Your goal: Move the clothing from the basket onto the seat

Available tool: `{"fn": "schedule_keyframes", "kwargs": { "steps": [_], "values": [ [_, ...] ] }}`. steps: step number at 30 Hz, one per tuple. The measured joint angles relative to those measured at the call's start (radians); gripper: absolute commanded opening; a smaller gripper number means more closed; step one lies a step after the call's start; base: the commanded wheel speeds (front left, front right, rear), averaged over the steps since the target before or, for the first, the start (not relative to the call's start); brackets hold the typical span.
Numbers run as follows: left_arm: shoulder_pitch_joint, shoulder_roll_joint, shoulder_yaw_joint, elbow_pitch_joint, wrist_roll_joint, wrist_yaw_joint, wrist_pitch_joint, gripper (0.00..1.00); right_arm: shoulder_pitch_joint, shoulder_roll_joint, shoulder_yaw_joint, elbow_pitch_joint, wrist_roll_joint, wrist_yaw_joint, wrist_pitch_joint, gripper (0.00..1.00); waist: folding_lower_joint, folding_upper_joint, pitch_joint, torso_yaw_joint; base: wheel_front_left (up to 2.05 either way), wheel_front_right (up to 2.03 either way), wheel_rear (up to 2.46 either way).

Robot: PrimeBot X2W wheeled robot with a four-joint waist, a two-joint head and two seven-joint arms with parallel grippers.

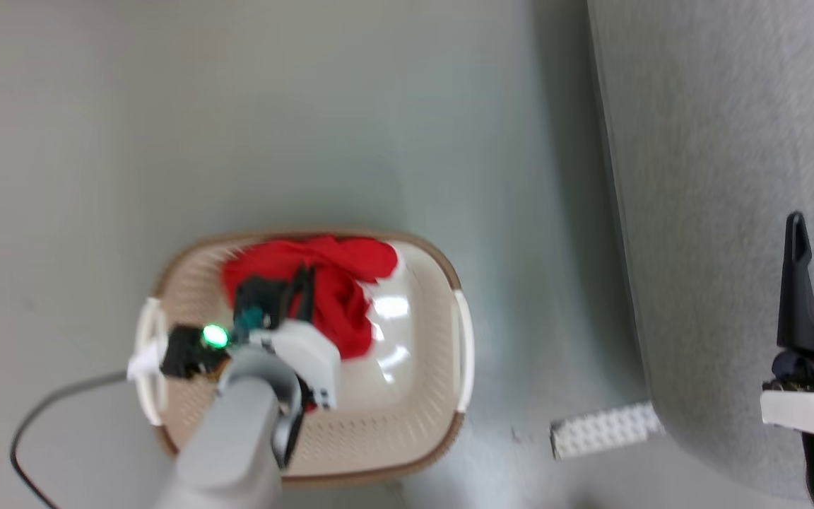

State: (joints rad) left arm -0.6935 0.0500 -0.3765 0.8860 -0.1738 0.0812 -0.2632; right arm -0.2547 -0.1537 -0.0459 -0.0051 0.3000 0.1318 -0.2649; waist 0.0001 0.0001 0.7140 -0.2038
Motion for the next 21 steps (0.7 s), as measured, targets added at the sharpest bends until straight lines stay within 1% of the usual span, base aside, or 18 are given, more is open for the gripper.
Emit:
{"fn": "schedule_keyframes", "kwargs": {
  "steps": [4,8,11,16,21],
  "values": [
    [0.102,-0.001,-0.03,-0.101,-0.048,0.005,-0.001,0.0,0.034,-0.004,-0.017,0.014,-0.009,0.0,0.0,1.0,-0.0001,0.0,-0.098,0.03,0.0,0.0,0.0],
    [0.186,-0.001,-0.049,-0.192,-0.085,0.019,-0.001,0.0,0.062,-0.004,-0.018,0.035,-0.019,0.0,0.0,1.0,-0.0002,0.0,-0.194,0.063,0.0,0.0,0.0],
    [0.252,-0.001,-0.043,-0.256,-0.1,0.033,-0.001,0.0,0.089,-0.004,-0.009,0.053,-0.029,0.0,0.0,1.0,-0.0003,-0.0001,-0.268,0.087,0.0,0.0,0.0],
    [0.356,0.0,-0.023,-0.347,-0.104,0.038,-0.001,0.0,0.137,-0.004,0.018,0.091,-0.046,0.0,0.0,1.0,-0.0003,0.0,-0.395,0.122,0.0,0.0,0.0],
    [0.447,0.023,0.005,-0.444,-0.107,0.043,-0.001,0.0,0.188,-0.002,0.035,0.13,-0.055,0.0,0.0,1.0,-0.0004,0.0,-0.524,0.151,0.0,0.0,0.0]
  ]
}}
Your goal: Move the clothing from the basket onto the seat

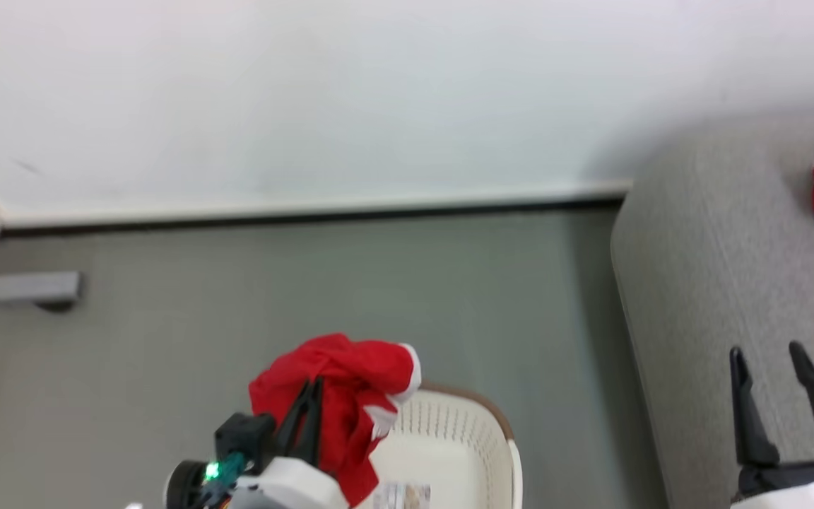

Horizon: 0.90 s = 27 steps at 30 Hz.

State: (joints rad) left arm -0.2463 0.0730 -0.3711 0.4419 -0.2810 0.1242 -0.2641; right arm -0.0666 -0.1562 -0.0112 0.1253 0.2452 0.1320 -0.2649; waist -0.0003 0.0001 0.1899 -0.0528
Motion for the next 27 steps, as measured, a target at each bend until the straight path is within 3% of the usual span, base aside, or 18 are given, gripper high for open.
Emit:
{"fn": "schedule_keyframes", "kwargs": {
  "steps": [14,27],
  "values": [
    [0.155,0.108,0.036,-0.165,-0.019,0.0,0.018,0.0,0.106,0.012,0.077,0.068,-0.017,0.0,0.0,1.0,-0.0001,-0.0001,-0.243,0.041,0.0,0.0,0.0],
    [0.19,0.137,0.028,-0.274,-0.023,0.018,0.066,0.0,0.128,0.025,0.094,0.072,-0.021,0.0,0.0,1.0,0.0002,-0.0001,-0.274,0.008,0.0,0.0,0.0]
  ]
}}
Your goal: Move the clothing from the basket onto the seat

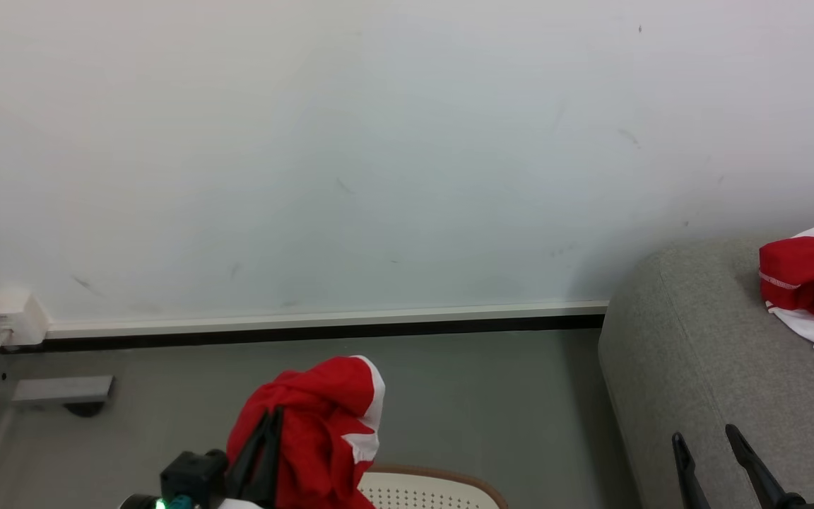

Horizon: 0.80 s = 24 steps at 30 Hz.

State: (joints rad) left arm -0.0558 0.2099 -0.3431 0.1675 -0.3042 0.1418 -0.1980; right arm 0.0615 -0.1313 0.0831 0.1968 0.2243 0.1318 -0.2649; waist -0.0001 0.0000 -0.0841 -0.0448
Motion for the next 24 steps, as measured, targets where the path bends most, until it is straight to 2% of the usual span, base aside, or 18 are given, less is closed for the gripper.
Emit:
{"fn": "schedule_keyframes", "kwargs": {
  "steps": [7,11,14,17,24],
  "values": [
    [0.003,0.0,-0.016,-0.04,0.0,0.005,0.012,0.0,0.0,-0.003,0.012,-0.002,0.0,0.0,0.0,1.0,0.0,0.0,0.001,-0.016,0.0,0.0,0.0],
    [0.003,0.0,-0.029,-0.075,0.001,0.004,0.014,0.0,-0.004,-0.02,0.052,-0.021,0.0,0.0,0.0,1.0,0.0,0.0,0.003,-0.022,0.0,0.0,0.0],
    [0.003,0.0,-0.046,-0.108,0.004,-0.001,0.026,0.0,-0.024,-0.046,0.129,-0.039,0.01,0.0,0.0,1.0,0.0,0.0,0.005,-0.029,0.0,0.0,0.0],
    [-0.003,0.002,-0.069,-0.143,0.008,-0.02,0.047,0.0,-0.059,-0.091,0.252,-0.059,0.05,0.0,0.0,1.0,0.0001,0.0,0.008,-0.036,0.0,0.0,0.0],
    [-0.018,0.018,-0.139,-0.194,0.018,-0.073,0.11,0.0,-0.239,-0.272,0.55,-0.12,0.139,0.0,0.031,1.0,0.0001,0.0,0.019,-0.053,0.0,0.0,0.0]
  ]
}}
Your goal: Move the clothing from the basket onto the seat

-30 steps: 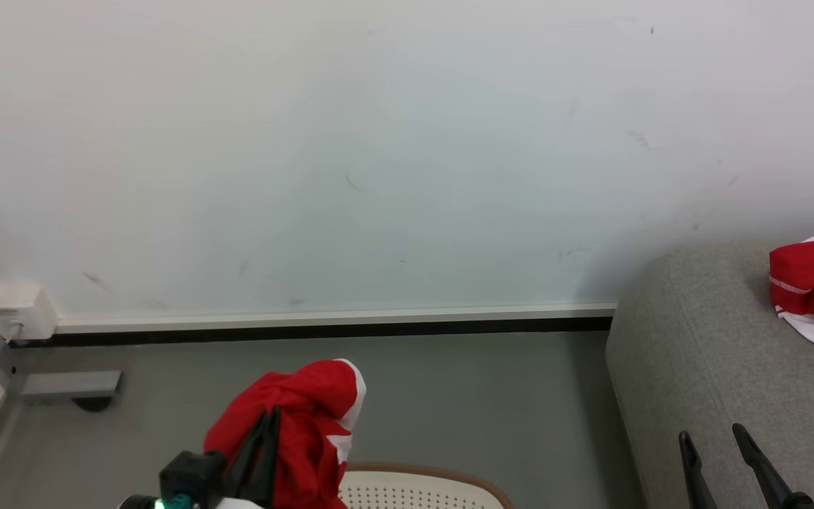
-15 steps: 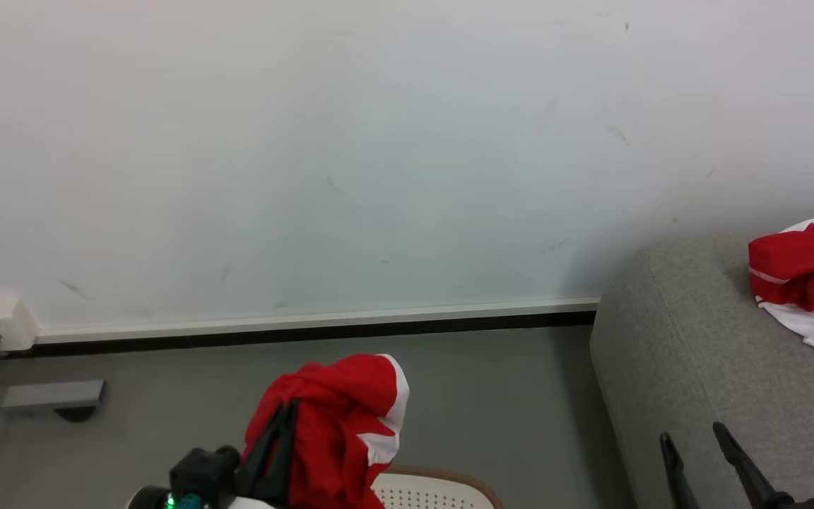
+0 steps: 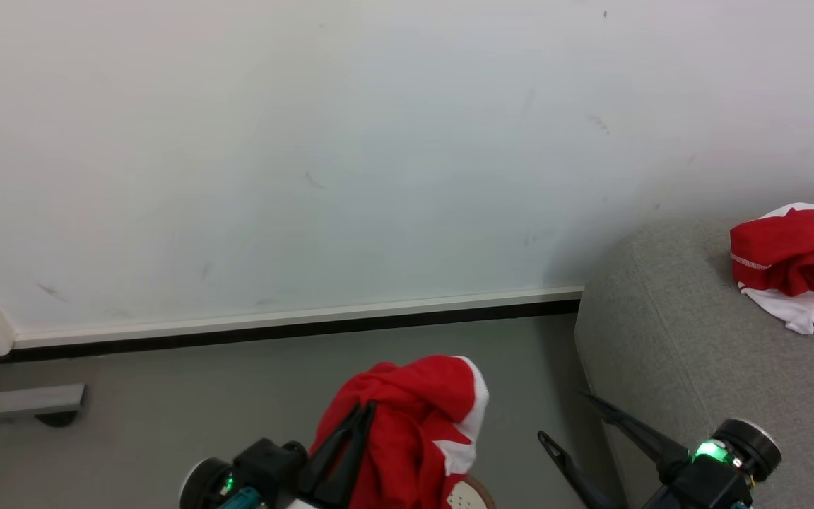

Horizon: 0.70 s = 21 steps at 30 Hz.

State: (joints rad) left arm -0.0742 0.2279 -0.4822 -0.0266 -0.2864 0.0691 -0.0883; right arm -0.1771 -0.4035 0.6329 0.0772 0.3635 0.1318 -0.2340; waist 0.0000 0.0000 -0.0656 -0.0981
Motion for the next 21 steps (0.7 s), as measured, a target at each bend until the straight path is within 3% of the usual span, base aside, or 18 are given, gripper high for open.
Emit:
{"fn": "schedule_keyframes", "kwargs": {
  "steps": [6,10,21],
  "values": [
    [-0.032,0.001,-0.059,-0.018,0.012,-0.049,0.027,0.0,-0.179,-0.151,0.21,-0.073,0.083,0.0,0.074,1.0,0.0001,0.0,0.01,-0.006,0.0,0.0,0.0],
    [-0.055,-0.008,-0.103,-0.03,0.014,-0.084,0.04,0.0,-0.275,-0.213,0.321,-0.103,0.137,0.0,0.105,1.0,0.0,0.0,0.017,-0.007,0.0,0.0,0.0],
    [-0.133,-0.029,-0.222,-0.046,0.007,-0.171,0.051,0.0,-0.414,-0.224,0.523,-0.054,0.263,0.0,0.108,1.0,0.0001,0.0,0.031,-0.012,0.0,0.0,0.0]
  ]
}}
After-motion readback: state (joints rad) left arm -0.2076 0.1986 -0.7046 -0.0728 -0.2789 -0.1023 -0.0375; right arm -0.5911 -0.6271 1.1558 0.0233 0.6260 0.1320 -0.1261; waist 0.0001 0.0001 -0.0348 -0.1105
